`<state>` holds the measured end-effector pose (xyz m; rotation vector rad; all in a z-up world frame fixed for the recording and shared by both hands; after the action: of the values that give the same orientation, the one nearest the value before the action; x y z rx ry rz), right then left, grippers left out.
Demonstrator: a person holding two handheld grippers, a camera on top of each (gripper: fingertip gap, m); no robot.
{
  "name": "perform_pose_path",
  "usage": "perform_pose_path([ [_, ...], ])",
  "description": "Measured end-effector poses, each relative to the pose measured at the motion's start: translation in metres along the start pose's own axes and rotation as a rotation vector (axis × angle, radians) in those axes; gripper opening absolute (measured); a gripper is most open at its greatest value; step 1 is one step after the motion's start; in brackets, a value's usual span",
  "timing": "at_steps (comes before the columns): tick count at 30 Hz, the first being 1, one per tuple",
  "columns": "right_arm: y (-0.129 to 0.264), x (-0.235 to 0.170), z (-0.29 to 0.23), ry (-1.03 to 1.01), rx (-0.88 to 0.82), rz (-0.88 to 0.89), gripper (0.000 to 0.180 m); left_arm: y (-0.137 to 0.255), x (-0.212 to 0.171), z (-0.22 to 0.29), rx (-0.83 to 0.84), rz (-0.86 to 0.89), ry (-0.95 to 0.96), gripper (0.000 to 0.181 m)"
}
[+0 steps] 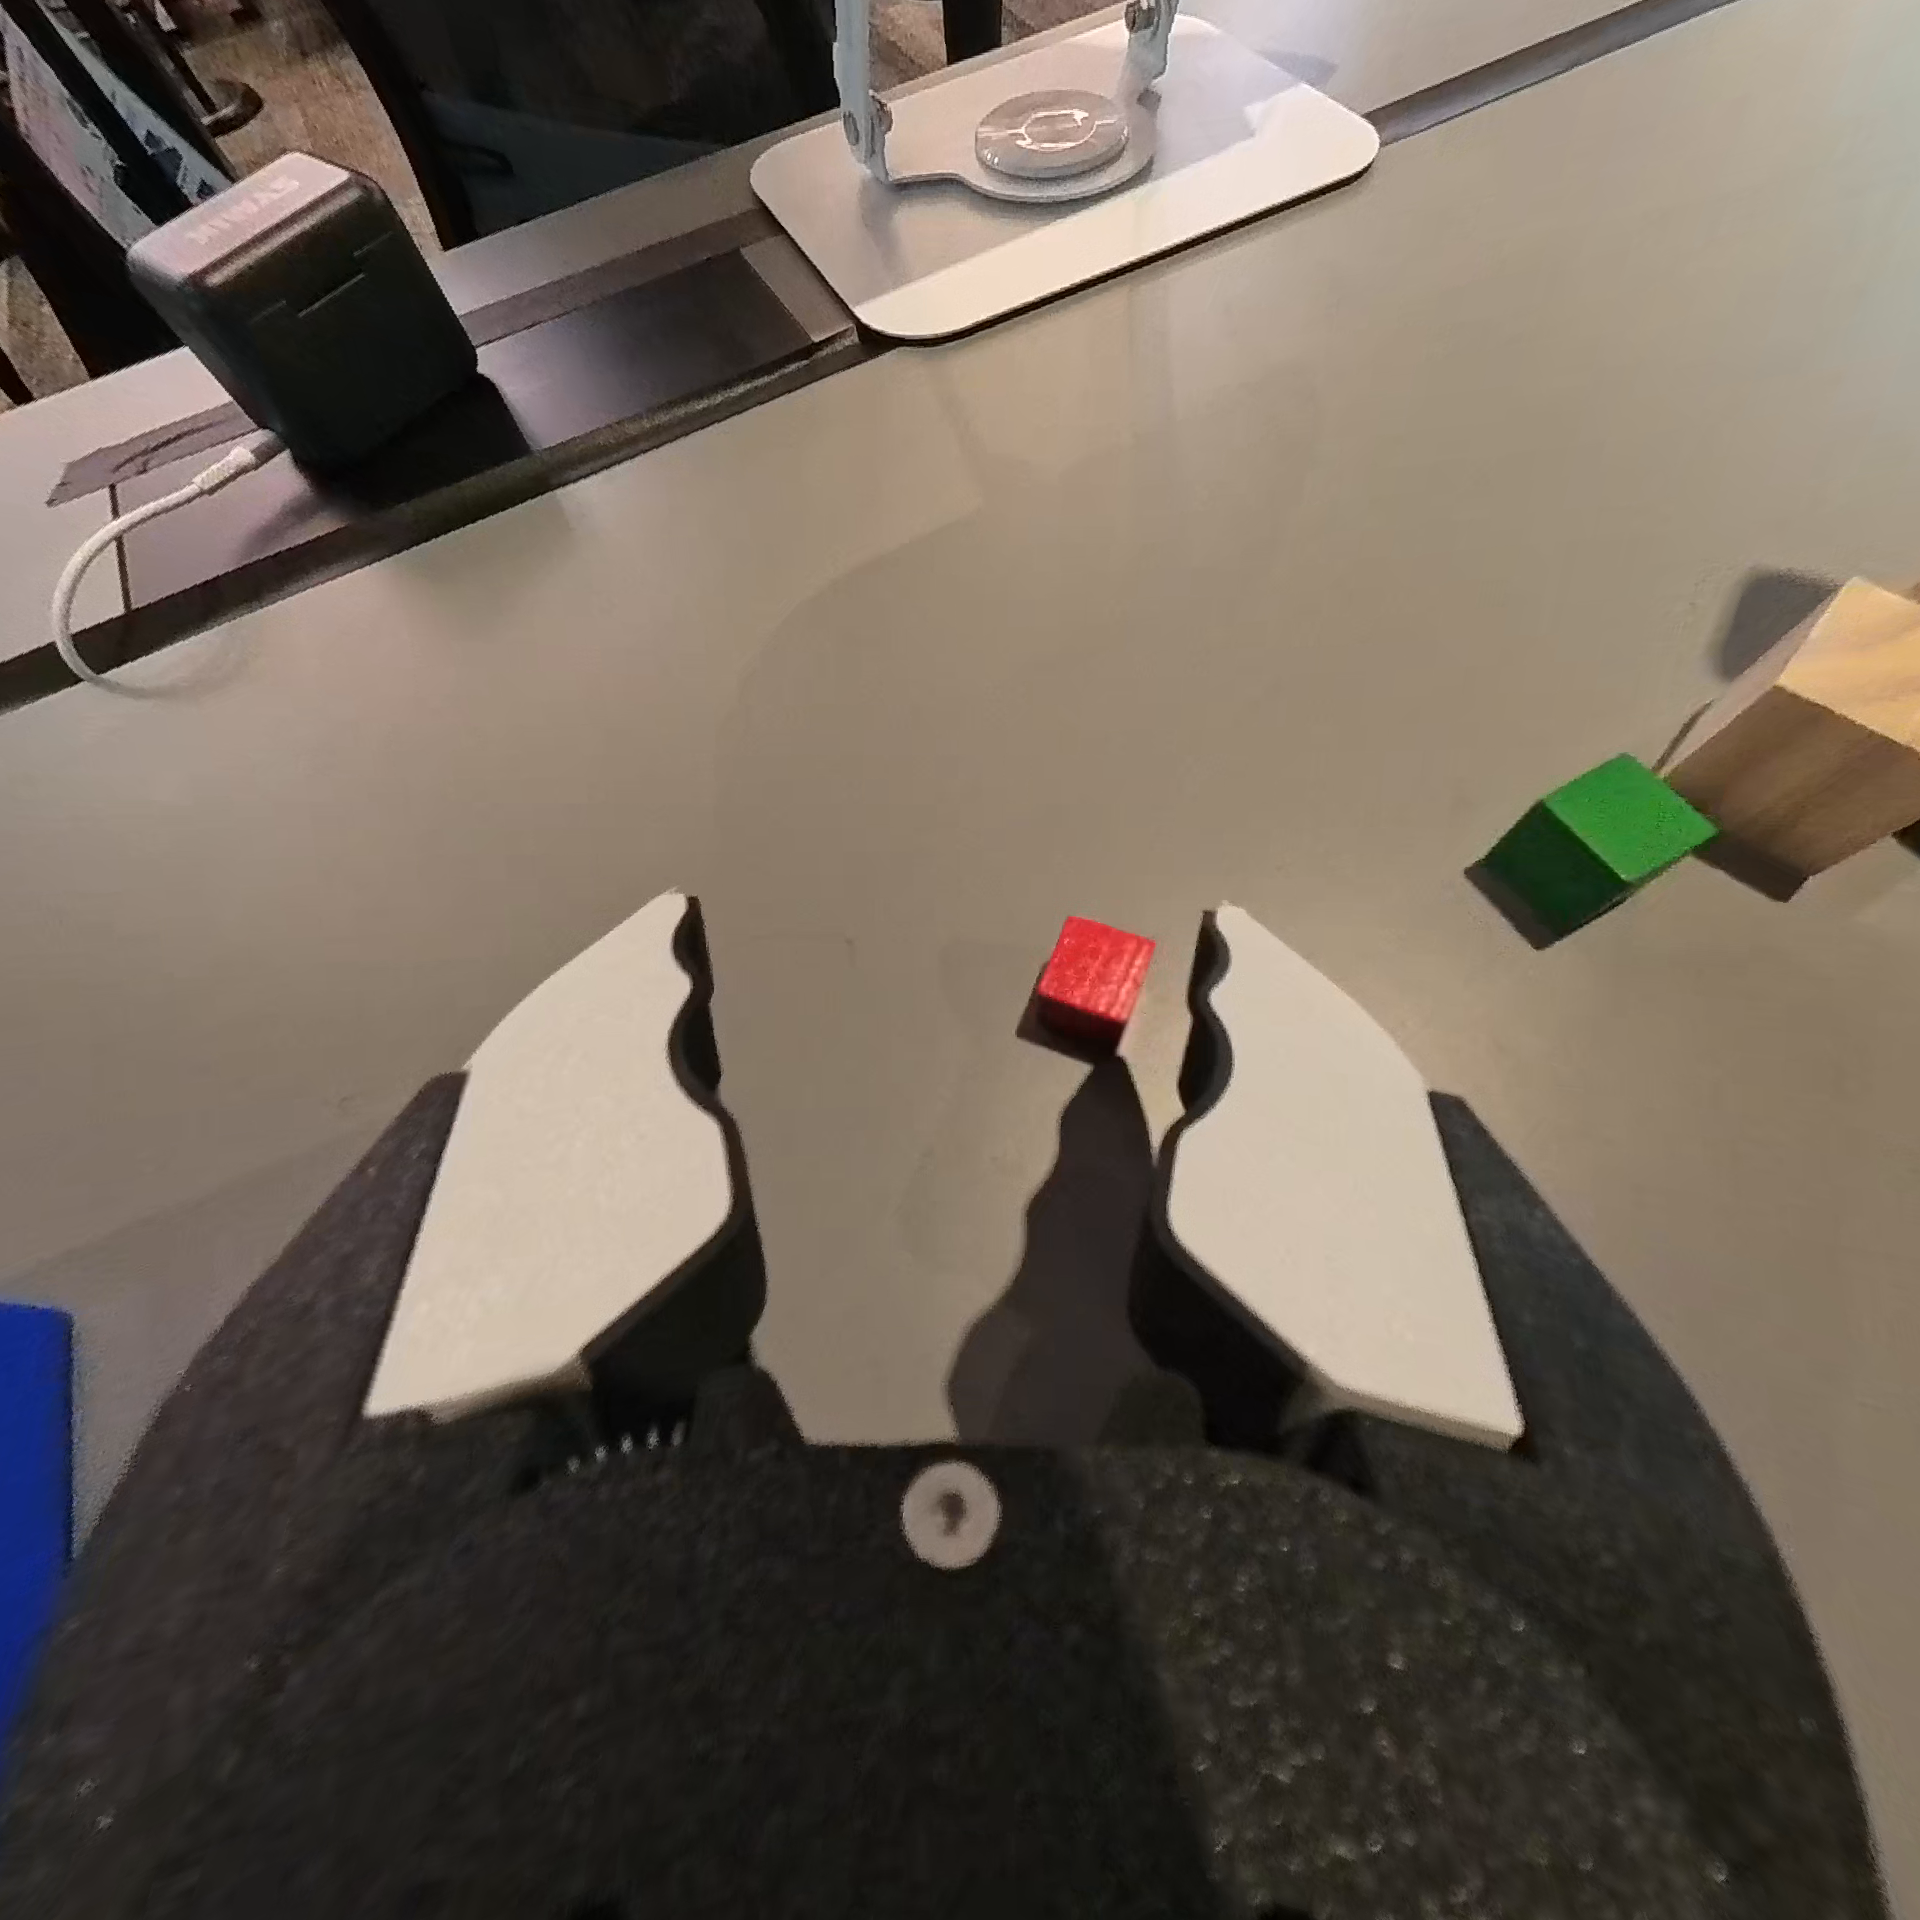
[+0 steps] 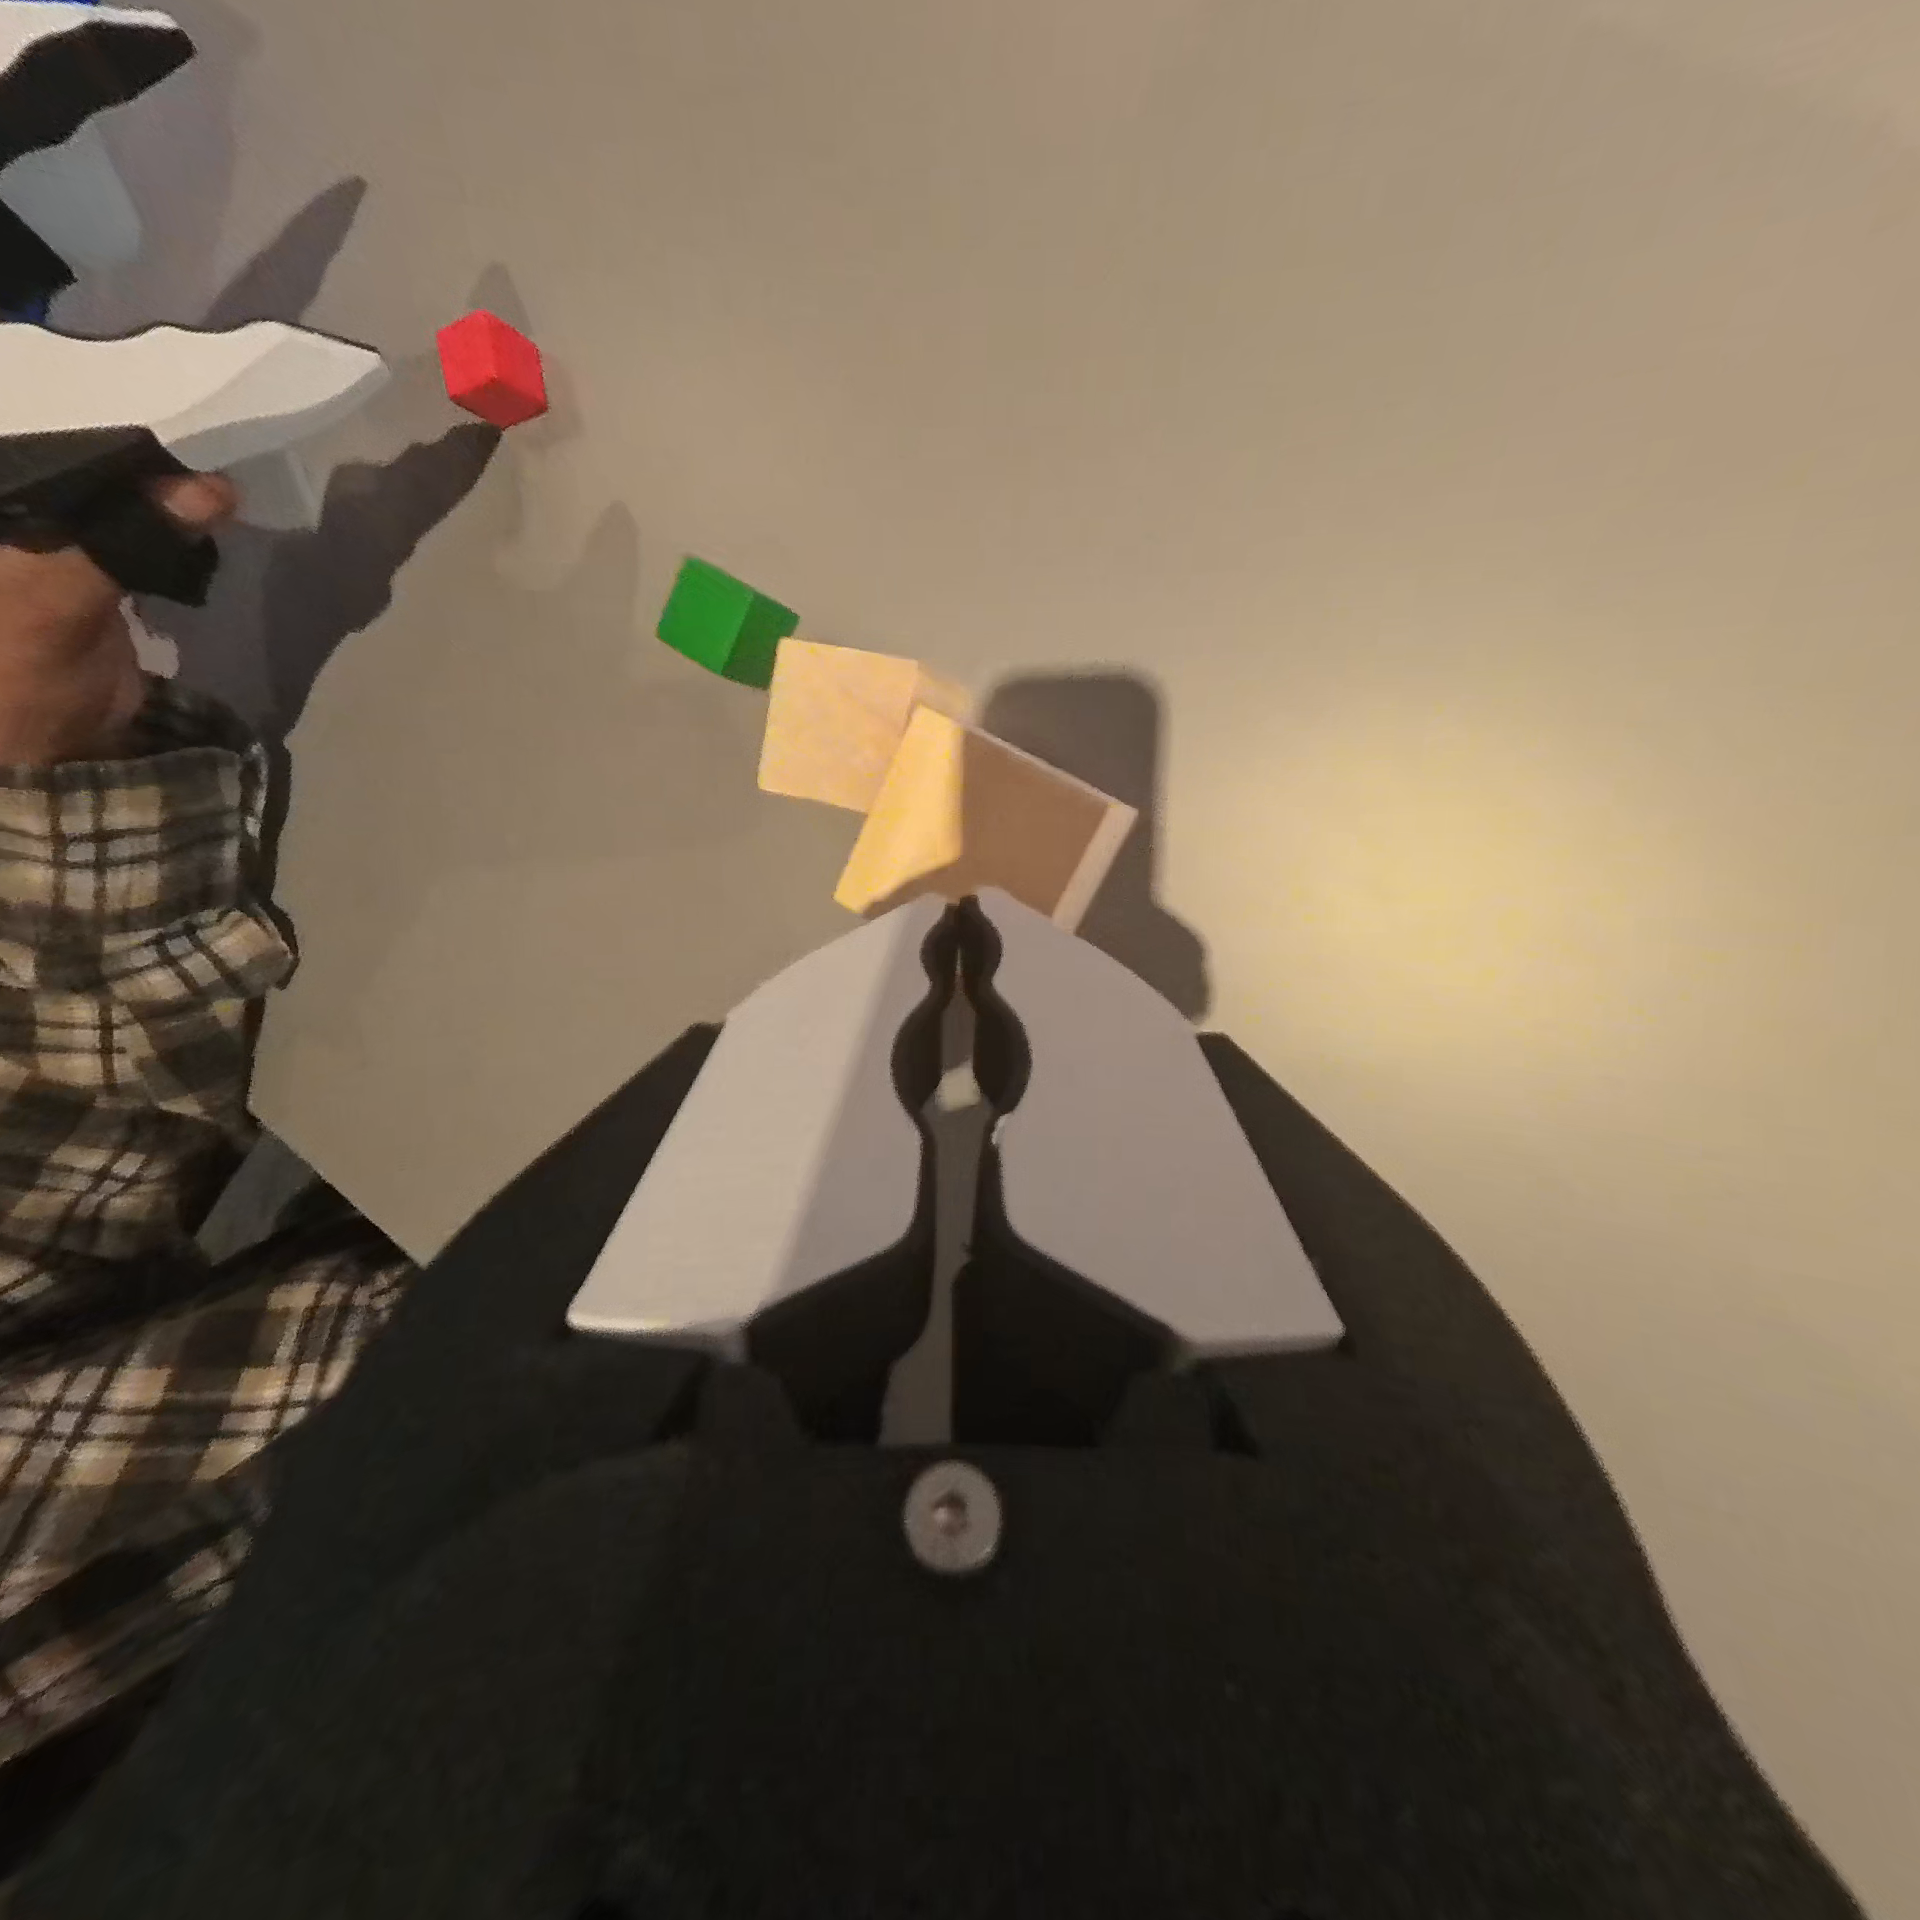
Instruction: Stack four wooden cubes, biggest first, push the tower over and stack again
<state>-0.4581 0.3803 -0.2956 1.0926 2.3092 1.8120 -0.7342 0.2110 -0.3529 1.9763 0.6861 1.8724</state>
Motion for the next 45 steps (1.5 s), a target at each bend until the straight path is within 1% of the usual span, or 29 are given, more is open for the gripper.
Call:
perform_pose_path([
  [4, 0.017, -0.014, 0.012, -0.004, -0.005, 0.072, 0.0, 0.001, 0.001, 0.0, -0.017, 0.018, 0.005, 0.088],
  [9, 0.039, -0.033, 0.029, 0.009, -0.004, 0.227, 0.0, 0.006, 0.007, 0.002, -0.055, 0.084, 0.015, 0.088],
  [12, 0.047, -0.039, 0.037, 0.1, 0.013, 0.345, 0.0, 0.01, 0.012, 0.004, -0.111, 0.151, 0.022, 0.089],
  [13, 0.049, -0.04, 0.038, 0.164, 0.023, 0.388, 0.006, 0.012, 0.015, 0.005, -0.136, 0.182, 0.021, 0.089],
  [14, 0.05, -0.04, 0.04, 0.249, 0.027, 0.433, 0.022, 0.014, 0.017, 0.006, -0.162, 0.22, 0.017, 0.09],
  [15, 0.05, -0.04, 0.04, 0.354, 0.034, 0.469, 0.046, 0.017, 0.02, 0.007, -0.184, 0.258, 0.013, 0.091],
  [16, 0.05, -0.039, 0.039, 0.453, 0.025, 0.494, 0.065, 0.02, 0.022, 0.007, -0.214, 0.3, 0.01, 0.092],
  [17, 0.05, -0.037, 0.039, 0.531, -0.007, 0.501, 0.075, 0.024, 0.025, 0.008, -0.254, 0.347, 0.011, 0.093],
  [19, 0.049, -0.031, 0.036, 0.673, -0.027, 0.461, 0.088, 0.031, 0.03, 0.009, -0.328, 0.431, 0.019, 0.096],
  [20, 0.047, -0.027, 0.033, 0.732, -0.012, 0.431, 0.09, 0.034, 0.031, 0.009, -0.357, 0.459, 0.019, 0.097],
  [23, 0.04, -0.014, 0.02, 0.892, 0.042, 0.33, 0.093, 0.041, 0.03, 0.006, -0.405, 0.501, -0.018, 0.101],
  [28, 0.018, 0.009, -0.002, 1.065, 0.119, 0.136, 0.094, 0.044, 0.023, 0.0, -0.443, 0.484, -0.107, 0.107],
  [31, 0.003, 0.018, -0.014, 1.13, 0.147, 0.04, 0.092, 0.044, 0.019, 0.0, -0.462, 0.48, -0.155, 0.111],
  [38, -0.026, 0.025, -0.033, 1.198, 0.177, -0.163, 0.087, 0.043, 0.018, 0.008, -0.508, 0.476, -0.186, 0.12],
  [40, -0.035, 0.027, -0.04, 1.225, 0.172, -0.223, 0.085, 0.044, 0.019, 0.009, -0.502, 0.478, -0.196, 0.122],
  [45, -0.061, 0.032, -0.056, 1.301, 0.117, -0.405, 0.08, 0.048, 0.02, 0.007, -0.515, 0.498, -0.186, 0.121],
])
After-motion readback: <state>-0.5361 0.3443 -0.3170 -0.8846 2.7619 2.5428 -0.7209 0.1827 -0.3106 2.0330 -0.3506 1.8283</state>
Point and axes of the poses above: each gripper's, where its closed fingertips meet, y back along the fingers, x out of its top, z = x × y across the jaws, the point moved 8 cm from there along y, back along the fingers
